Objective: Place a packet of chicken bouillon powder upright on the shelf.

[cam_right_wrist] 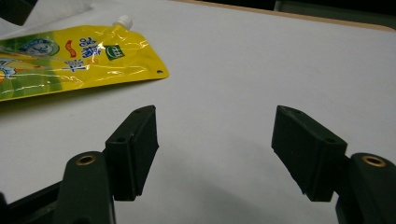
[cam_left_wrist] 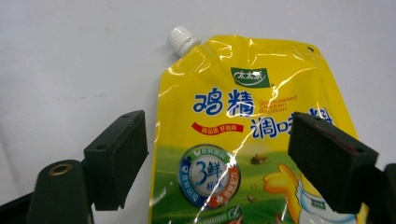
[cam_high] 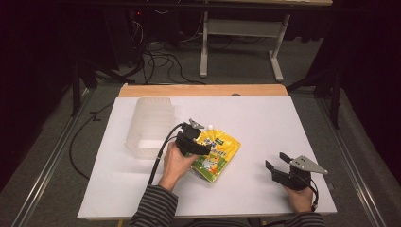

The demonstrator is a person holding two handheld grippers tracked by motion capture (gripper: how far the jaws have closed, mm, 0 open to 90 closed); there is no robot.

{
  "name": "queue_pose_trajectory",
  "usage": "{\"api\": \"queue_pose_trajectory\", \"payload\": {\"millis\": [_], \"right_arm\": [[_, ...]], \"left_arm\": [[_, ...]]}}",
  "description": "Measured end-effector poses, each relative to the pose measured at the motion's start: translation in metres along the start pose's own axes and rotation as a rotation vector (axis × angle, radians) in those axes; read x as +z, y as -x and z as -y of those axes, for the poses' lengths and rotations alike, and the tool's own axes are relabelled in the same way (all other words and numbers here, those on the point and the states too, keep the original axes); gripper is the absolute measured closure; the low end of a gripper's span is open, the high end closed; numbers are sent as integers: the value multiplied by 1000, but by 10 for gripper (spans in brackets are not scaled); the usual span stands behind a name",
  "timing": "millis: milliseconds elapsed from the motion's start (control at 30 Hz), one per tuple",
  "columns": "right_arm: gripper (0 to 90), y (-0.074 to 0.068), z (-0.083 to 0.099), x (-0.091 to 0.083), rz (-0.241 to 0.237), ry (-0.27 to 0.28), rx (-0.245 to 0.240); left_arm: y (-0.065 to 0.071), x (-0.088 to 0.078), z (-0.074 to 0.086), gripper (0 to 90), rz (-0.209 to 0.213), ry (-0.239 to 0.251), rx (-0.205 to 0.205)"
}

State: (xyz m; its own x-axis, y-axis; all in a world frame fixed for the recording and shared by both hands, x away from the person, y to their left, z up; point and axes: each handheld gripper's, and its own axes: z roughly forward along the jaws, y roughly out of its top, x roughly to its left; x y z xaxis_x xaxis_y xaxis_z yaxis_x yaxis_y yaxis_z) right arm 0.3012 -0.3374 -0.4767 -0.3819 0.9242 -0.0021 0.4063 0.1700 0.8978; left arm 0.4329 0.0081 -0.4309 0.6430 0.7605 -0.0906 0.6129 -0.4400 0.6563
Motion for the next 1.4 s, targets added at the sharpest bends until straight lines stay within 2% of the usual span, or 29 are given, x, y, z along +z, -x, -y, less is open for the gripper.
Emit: {"api": "queue_pose_trajectory", "payload": {"millis": [133,167,233,333,400,467,500,533,633,833,900,967,1033,1067,1167,1300,1400], "right_arm": [[319,0,0,0,-2,0,5],[319,1,0,0,-6,1,0],[319,1,0,0,-7,3,-1],[319,1,0,-1,-6,8,0],[318,1,0,-1,-8,9,2],[319,1,1,-1,-6,10,3],[319,1,1,-1,-4,11,3],[319,1,1,-1,-2,8,2],[319,1,0,-1,-6,6,2],[321,0,0,0,2,4,-4],[321,0,0,0,5,2,-5],[321,0,0,-1,9,8,-2],[321,0,0,-1,8,3,6],[321,0,0,0,7,2,0],[321,-1,0,0,9,-4,-4],[321,0,0,0,10,1,-3],[320,0,0,0,8,2,-8]], "left_arm": [[-4,9,-3,180,7,-6,-37],[-6,16,-6,159,11,-18,-55],[-5,25,-8,152,4,-41,-64],[-4,37,-9,143,-20,-104,-50],[-3,41,-7,143,-40,-117,-39],[-4,43,-7,143,-41,-127,-41],[-4,45,-6,143,-34,-154,-43],[-4,45,-6,143,-25,-161,-41],[-4,45,-6,158,0,-163,-42],[1,44,-5,200,-13,-151,-1],[3,42,-4,241,-34,-149,14],[6,40,-3,354,-67,-149,44],[9,39,-3,421,-80,-153,64],[9,38,-3,471,-85,-156,74],[11,37,-3,585,-59,-167,67],[12,35,-3,687,-90,-173,102],[11,35,-2,839,-107,-174,113]]}}
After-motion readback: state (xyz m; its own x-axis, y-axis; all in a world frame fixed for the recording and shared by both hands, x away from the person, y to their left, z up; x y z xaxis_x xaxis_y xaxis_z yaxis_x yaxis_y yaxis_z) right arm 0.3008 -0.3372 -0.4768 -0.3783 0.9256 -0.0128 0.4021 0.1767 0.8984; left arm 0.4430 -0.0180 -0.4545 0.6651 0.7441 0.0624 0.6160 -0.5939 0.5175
